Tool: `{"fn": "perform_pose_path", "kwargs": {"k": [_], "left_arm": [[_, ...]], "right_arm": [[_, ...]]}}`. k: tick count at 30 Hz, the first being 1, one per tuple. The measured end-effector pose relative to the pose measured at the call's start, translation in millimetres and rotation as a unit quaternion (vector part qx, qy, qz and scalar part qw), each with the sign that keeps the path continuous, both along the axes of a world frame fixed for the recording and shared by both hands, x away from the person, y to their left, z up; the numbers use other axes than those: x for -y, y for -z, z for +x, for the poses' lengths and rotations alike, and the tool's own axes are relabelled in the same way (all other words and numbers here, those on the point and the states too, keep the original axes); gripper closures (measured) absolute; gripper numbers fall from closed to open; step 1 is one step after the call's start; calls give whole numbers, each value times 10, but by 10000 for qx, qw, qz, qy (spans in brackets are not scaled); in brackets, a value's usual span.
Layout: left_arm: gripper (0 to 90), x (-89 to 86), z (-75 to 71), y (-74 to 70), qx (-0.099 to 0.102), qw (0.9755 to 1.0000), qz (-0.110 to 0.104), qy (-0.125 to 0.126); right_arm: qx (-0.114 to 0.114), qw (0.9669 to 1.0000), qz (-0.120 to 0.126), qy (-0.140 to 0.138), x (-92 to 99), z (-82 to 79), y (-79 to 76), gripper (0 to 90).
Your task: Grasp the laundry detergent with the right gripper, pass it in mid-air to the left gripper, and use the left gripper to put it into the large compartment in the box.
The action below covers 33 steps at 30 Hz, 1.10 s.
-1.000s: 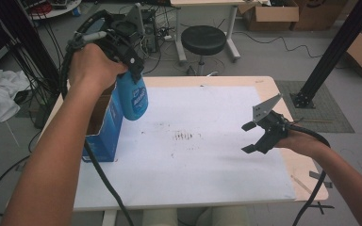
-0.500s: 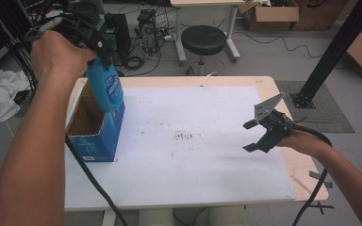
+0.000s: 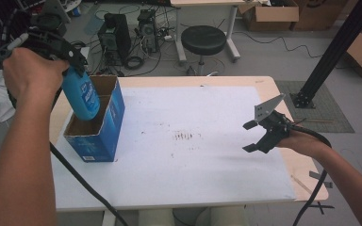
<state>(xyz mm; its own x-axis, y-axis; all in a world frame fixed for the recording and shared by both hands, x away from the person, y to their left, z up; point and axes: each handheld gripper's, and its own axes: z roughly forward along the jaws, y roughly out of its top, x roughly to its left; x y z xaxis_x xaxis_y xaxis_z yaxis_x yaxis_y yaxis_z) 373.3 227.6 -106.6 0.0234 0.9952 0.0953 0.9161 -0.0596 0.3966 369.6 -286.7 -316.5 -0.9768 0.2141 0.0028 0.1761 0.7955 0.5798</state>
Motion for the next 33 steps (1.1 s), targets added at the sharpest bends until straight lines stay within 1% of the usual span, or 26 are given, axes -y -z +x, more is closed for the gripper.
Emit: {"fn": "perform_pose_path", "kwargs": {"k": [3,6,8,10,14,17,20,22,27,28,33], "left_arm": [[385,-51,19,117,27,10000,8,-27],[384,-93,56,294,-11,10000,-17,-45],[385,-109,75,395,-29,10000,-58,-49],[384,-121,98,510,-80,9999,-73,-19],[385,-120,148,745,-220,9997,-40,24],[385,-121,176,883,-309,9995,-15,63],[385,-121,198,1027,-347,9994,-27,68],[385,-120,214,1132,-437,9990,-12,100],[384,-119,239,1325,-544,9985,14,118],[385,-114,246,1370,-596,9981,55,153],[385,-89,272,1517,-713,9973,70,180]], "right_arm": [[-5,10000,3,9,-6,-3,22,160],[-13,10000,36,8,-15,-15,37,160],[-31,10000,-1,5,-14,-17,58,161],[-58,10000,-23,14,-8,-14,71,161],[-71,9999,-62,61,16,1,75,160],[-73,9999,-52,86,28,7,72,160],[-90,9999,-66,90,35,4,83,161],[-112,9998,-90,104,41,7,100,161],[-136,9997,-165,107,53,9,124,163],[-137,9997,-180,110,54,8,122,163],[-101,9993,-350,95,66,9,100,166]]}}
